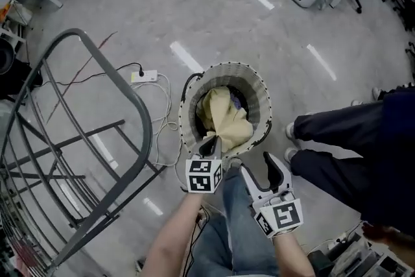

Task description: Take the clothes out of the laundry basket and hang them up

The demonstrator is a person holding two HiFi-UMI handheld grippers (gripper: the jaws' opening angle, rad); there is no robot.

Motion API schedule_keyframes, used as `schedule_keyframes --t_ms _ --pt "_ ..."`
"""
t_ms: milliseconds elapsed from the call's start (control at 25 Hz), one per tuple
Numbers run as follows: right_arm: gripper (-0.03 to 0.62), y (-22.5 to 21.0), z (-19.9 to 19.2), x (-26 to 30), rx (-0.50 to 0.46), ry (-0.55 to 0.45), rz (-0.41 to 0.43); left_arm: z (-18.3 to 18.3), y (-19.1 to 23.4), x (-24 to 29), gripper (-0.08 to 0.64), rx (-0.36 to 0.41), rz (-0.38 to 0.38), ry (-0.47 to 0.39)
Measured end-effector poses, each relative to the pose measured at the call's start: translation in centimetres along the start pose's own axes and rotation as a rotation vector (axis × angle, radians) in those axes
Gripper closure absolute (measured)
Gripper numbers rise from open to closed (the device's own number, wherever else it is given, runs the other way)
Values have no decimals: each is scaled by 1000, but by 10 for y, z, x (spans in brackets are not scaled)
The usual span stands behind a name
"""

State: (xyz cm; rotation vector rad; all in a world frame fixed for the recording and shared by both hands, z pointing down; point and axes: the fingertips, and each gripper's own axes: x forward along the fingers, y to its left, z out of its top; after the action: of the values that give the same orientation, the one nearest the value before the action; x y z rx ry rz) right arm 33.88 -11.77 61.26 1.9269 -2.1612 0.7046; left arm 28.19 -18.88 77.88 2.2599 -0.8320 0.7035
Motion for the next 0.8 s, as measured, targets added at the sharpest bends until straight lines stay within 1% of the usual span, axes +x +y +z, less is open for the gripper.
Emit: schedule_keyframes --t_ms 120,240,360,520,640,800 --pt "331 23 6 -20 -10 6 2 21 -15 -42 545 21 -23 -48" --pt "331 41 12 -41 -52 7 -6 42 -27 -83 545 32 -38 -91" --pt "334 56 20 -62 -105 8 -11 60 -35 -130 545 37 -42 -141" --pt "337 74 26 -84 -134 12 -13 87 -44 -196 545 46 -41 -210" --pt "338 93 21 -101 -156 34 -4 98 -54 -244 545 70 -40 -248" --pt "338 124 3 -119 -249 95 19 107 -66 -308 545 112 -38 -302"
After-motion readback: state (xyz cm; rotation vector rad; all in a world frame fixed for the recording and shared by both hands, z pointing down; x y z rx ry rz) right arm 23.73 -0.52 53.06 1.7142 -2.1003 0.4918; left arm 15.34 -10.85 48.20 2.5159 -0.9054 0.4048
